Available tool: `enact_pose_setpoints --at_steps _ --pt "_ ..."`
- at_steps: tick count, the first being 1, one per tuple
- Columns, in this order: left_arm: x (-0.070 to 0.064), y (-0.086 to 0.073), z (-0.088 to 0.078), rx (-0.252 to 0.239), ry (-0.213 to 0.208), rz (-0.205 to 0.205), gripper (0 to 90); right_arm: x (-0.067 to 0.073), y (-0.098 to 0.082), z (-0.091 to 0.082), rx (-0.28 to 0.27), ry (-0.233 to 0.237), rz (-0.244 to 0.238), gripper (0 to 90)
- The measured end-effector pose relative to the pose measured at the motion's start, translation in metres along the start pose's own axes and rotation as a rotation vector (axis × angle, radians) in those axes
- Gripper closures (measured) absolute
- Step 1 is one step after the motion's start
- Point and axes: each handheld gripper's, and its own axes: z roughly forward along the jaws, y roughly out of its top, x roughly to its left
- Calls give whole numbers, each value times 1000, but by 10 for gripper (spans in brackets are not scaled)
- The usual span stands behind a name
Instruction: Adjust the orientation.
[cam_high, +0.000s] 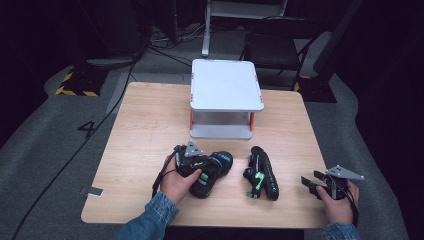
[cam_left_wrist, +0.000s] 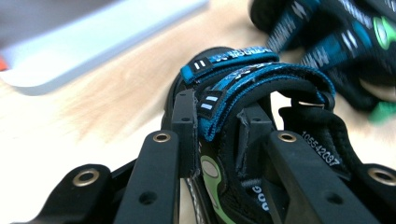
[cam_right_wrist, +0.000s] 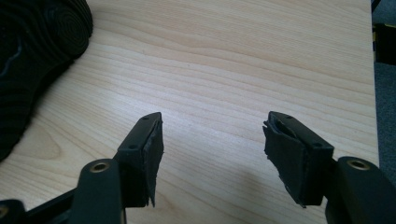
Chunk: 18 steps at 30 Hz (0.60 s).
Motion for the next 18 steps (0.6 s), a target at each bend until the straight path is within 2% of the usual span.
enact_pose_setpoints --at_steps 3,5,6,7,8,10,13,15,16,18 --pt "6 -3 -7 -29 73 -49 730 2 2 2 1 7 -4 384" --pt "10 -7 -10 -15 138 -75 709 3 3 3 -2 14 -12 384" --pt "11 -9 -10 4 153 -77 692 4 5 4 -2 18 -11 384" --pt "14 -11 -11 24 156 -81 685 5 6 5 -5 20 -15 383" --pt "15 -13 -12 15 150 -94 680 6 7 5 -6 23 -16 381" --pt "14 -14 -14 31 128 -118 661 8 10 6 -13 31 -24 378" --pt "7 -16 -16 27 85 -148 606 11 15 6 -24 36 -39 376" --pt "3 -16 -17 42 79 -135 569 12 17 6 -33 40 -40 375" --pt "2 -16 -17 46 76 -141 563 12 17 6 -33 41 -40 375" --pt "1 -16 -19 37 49 -179 558 14 18 7 -32 46 -44 375"
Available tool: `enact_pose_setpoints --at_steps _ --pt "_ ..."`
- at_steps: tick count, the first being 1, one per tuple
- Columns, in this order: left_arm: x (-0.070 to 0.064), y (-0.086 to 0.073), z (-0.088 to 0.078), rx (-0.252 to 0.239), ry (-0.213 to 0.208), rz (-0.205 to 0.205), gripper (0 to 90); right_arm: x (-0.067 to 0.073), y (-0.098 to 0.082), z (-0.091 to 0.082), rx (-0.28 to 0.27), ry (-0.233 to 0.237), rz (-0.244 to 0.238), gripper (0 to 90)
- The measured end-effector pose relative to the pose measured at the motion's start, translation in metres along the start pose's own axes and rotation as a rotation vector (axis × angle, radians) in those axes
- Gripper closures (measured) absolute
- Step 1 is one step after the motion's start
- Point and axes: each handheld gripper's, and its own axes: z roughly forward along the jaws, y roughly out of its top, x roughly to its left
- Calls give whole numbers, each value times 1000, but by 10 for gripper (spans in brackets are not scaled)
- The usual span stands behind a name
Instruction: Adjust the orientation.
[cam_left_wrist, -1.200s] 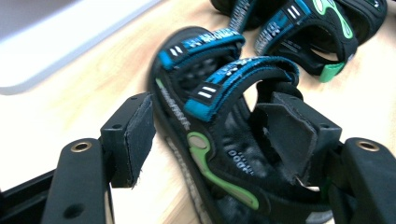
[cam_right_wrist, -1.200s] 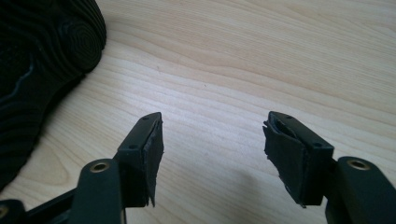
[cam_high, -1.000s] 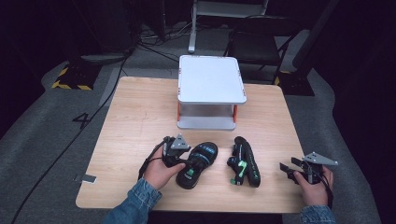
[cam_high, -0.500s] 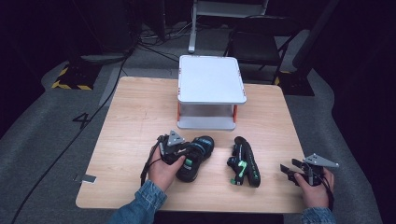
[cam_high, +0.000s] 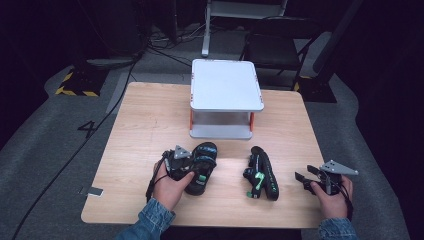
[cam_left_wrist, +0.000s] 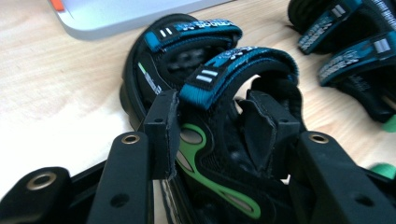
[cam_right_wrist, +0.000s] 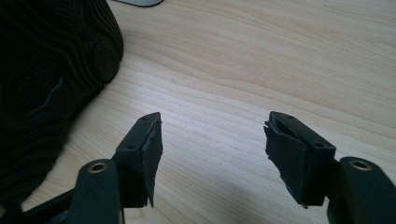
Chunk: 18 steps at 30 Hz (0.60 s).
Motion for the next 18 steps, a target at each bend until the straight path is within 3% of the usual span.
enact_pose_setpoints --at_steps 3,8,11,14,18 --pt "-2 1 -2 -5 -45 -15 550 2 2 0 -5 6 -8 375" --pt "0 0 0 44 -21 3 491 5 9 -7 -28 7 -22 372" --pt "6 1 -2 18 -46 24 460 7 16 -17 -65 20 -13 360" --pt "10 1 -4 -5 -39 46 392 14 24 -23 -90 43 -23 343" --pt "15 5 -13 -44 -37 63 364 33 37 -21 -114 94 -46 303"
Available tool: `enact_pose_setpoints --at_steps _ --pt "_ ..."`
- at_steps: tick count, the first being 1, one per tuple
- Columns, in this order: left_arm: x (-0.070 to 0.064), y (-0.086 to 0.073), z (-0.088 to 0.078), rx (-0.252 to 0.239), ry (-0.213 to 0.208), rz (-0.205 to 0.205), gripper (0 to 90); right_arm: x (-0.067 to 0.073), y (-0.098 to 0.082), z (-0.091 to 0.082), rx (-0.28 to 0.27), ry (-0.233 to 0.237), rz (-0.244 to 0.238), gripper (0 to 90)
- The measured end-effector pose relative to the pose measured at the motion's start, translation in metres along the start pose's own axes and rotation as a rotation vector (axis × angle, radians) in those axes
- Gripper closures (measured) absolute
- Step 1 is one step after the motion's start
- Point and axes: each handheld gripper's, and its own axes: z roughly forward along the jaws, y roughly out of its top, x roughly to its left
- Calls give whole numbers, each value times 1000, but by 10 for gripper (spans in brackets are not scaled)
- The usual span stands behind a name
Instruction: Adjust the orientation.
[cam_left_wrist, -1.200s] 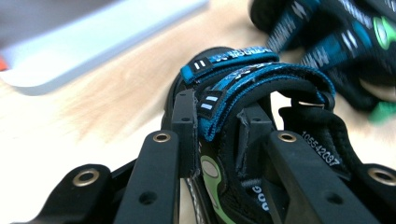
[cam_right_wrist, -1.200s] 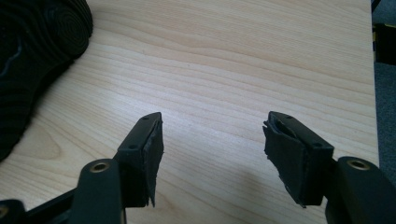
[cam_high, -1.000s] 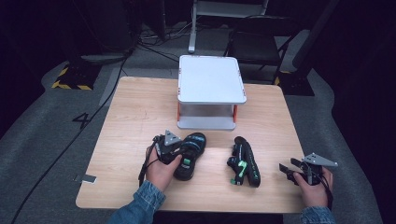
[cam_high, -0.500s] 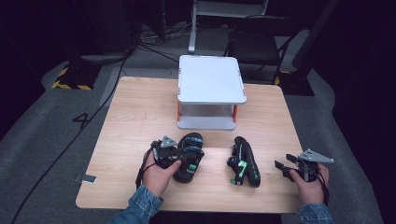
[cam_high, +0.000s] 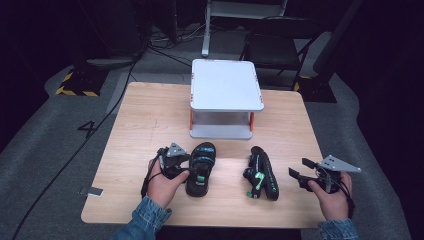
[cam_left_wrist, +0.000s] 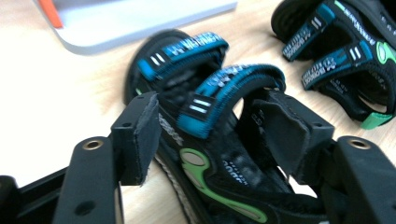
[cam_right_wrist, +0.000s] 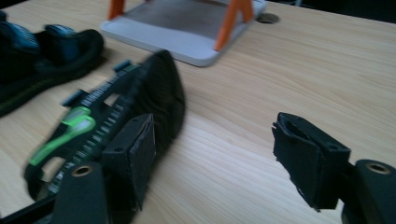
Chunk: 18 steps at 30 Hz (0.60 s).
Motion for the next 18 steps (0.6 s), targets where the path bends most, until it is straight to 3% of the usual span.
enact_pose_setpoints --at_steps 4,9,13,18 --pt "8 3 -9 -32 43 14 346 28 13 15 12 35 -63 286" --pt "16 3 -16 -50 92 18 329 51 20 26 9 44 -101 332" --pt "21 4 -19 -70 126 37 278 60 21 30 38 46 -133 330" --pt "29 2 -25 -44 123 57 271 64 21 34 67 73 -147 362"
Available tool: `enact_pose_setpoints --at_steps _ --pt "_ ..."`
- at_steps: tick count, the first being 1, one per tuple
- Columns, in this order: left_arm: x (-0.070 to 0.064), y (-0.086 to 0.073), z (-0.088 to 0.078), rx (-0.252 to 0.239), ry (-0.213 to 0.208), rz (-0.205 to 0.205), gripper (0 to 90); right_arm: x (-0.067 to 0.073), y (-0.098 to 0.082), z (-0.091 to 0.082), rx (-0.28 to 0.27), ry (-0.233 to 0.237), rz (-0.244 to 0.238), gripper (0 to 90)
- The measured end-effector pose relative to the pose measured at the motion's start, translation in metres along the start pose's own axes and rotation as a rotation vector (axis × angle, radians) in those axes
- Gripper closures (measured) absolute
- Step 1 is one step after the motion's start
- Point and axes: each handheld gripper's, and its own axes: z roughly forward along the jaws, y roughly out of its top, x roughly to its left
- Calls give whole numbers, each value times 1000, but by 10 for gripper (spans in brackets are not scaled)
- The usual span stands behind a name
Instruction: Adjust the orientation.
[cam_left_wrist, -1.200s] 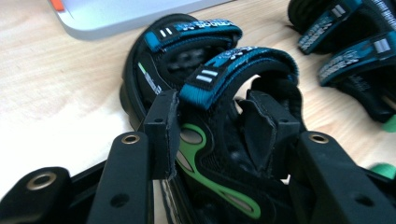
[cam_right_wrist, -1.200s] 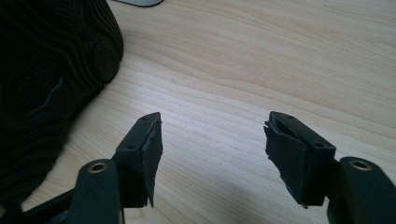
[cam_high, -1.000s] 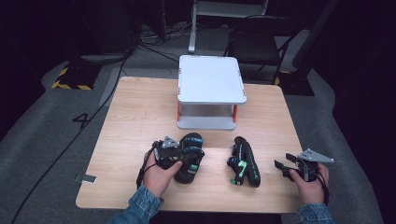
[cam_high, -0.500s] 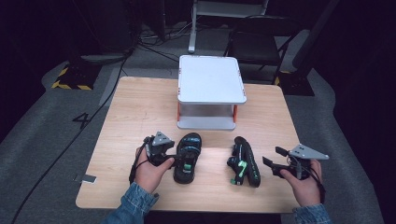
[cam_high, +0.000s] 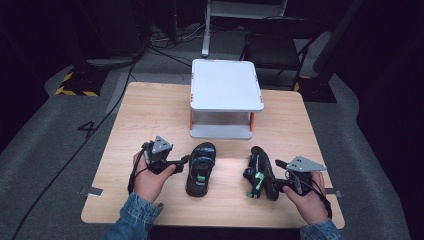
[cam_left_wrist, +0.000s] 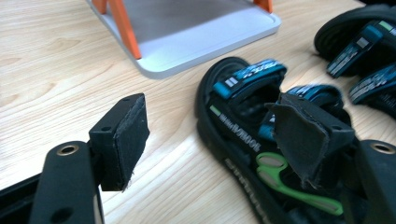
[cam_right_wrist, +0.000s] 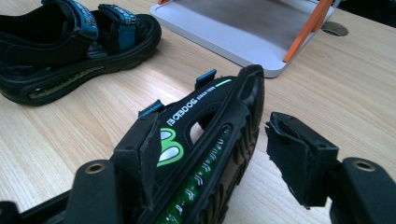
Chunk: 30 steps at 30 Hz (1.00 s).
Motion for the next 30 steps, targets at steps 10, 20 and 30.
enact_pose_setpoints --at_steps 10,20,30 --pt "13 -5 -9 23 14 -2 264 11 0 14 56 -14 -91 423" --pt "22 -5 -15 1 12 -33 259 -8 -5 3 52 -27 -11 502" --pt "26 -7 -12 11 24 -32 258 -35 -21 -19 78 -180 71 575"
